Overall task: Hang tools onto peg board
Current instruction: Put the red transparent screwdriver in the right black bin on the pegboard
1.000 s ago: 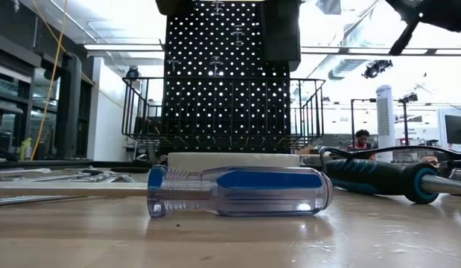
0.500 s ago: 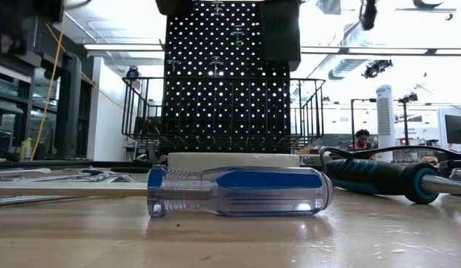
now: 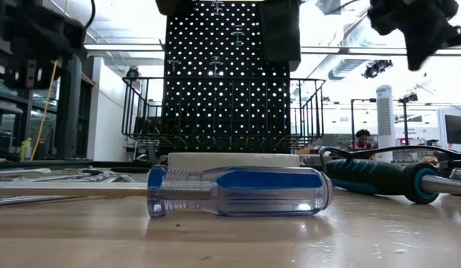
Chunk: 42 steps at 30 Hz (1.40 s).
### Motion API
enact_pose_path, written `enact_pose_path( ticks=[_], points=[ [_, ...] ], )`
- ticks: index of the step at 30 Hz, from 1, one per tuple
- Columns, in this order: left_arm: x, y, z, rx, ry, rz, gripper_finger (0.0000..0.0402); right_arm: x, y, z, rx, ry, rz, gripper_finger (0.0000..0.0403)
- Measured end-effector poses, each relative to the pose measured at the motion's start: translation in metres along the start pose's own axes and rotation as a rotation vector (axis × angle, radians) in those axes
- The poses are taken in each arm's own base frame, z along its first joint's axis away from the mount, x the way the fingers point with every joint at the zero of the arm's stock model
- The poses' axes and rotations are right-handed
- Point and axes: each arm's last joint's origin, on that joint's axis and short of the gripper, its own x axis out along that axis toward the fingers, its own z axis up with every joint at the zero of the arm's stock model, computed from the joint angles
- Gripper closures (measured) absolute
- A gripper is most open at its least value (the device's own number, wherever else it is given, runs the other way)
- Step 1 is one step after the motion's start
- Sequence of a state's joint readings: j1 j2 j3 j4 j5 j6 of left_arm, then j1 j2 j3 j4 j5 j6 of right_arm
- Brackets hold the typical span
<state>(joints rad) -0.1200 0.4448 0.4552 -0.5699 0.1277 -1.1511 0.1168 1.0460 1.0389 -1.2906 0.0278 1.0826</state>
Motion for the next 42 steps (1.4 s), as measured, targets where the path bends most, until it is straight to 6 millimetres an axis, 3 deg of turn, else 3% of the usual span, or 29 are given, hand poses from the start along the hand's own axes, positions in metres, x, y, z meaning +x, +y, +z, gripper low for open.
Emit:
enact_pose_path(
  ticks=[5,16,23,28,32,37,42],
  points=[
    [0.007,0.004,-0.003,-0.024,0.059,0.069,0.0402,0.033,0.003,-0.008,-0.144,0.082,0.076,0.0402],
    [0.016,0.007,-0.027,0.021,0.272,0.18,0.0402,0.073,-0.001,-0.014,-0.148,0.108,0.152,0.0402],
    [0.021,0.005,-0.041,0.011,0.3,0.242,0.0402,0.074,0.009,-0.008,-0.15,0.013,0.24,0.0402],
    [0.026,0.011,-0.041,-0.186,0.14,0.387,0.0402,0.073,0.013,-0.004,-0.143,-0.071,0.256,0.0402],
    [0.029,0.02,-0.044,-0.286,0.125,0.526,0.0393,0.072,0.015,-0.003,-0.115,-0.087,0.281,0.0402],
    [0.039,0.019,-0.049,-0.35,0.16,0.573,0.0349,0.071,0.017,-0.001,-0.109,-0.103,0.305,0.0402],
    [0.053,0.01,-0.05,-0.425,0.148,0.498,0.028,0.071,0.017,-0.001,-0.138,-0.125,0.291,0.0402]
  ],
)
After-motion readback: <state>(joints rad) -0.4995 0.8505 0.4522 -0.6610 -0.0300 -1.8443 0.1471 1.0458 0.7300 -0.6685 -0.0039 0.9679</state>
